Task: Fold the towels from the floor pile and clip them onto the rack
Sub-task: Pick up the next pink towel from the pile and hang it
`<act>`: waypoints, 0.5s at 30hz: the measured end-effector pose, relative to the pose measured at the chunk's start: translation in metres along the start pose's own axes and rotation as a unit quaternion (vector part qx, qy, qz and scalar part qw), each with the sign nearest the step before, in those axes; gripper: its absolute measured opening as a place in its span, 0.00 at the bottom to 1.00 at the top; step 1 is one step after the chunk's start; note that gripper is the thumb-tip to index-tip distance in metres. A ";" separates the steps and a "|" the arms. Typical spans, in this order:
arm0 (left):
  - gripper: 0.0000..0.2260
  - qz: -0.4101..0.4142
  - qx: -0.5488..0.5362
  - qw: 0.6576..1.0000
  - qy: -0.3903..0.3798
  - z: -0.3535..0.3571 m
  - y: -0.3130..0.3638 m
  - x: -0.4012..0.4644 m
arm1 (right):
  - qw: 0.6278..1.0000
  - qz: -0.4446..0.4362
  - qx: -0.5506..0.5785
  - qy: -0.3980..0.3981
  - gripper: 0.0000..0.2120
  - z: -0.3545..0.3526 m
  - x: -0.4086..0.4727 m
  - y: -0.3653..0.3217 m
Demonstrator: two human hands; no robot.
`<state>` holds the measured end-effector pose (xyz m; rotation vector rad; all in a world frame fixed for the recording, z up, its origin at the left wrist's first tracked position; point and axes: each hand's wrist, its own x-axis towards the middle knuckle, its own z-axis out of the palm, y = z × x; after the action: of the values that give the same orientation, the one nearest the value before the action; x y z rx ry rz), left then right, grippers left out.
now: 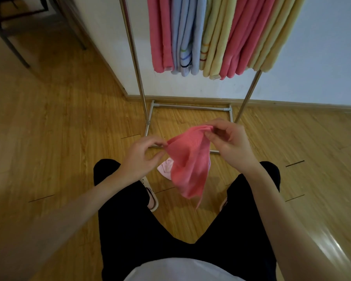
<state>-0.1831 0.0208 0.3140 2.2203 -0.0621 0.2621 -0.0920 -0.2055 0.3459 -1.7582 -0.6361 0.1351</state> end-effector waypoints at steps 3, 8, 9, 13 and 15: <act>0.14 -0.005 0.018 1.000 0.003 0.002 -0.016 -0.002 | 1.000 -0.005 -0.004 -0.002 0.11 -0.003 0.000 -0.001; 0.17 -0.028 0.006 0.997 -0.066 0.011 -0.027 0.010 | 1.000 0.007 -0.003 -0.009 0.10 -0.009 -0.005 -0.006; 0.17 -0.030 0.007 0.996 -0.089 0.013 -0.030 0.013 | 1.000 0.010 -0.001 -0.009 0.10 -0.011 -0.006 -0.008; 0.13 -0.032 0.012 0.989 -0.145 0.022 -0.034 0.023 | 1.000 0.024 -0.008 0.010 0.09 -0.020 -0.010 -0.007; 0.13 -0.004 0.063 0.989 -0.131 0.018 -0.031 0.031 | 0.999 0.024 -0.019 0.033 0.10 -0.027 -0.012 -0.006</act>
<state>-0.1452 0.0272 0.2862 2.3677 -0.1830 -0.0325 -0.0927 -0.2338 0.3564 -1.8086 -0.5517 0.0968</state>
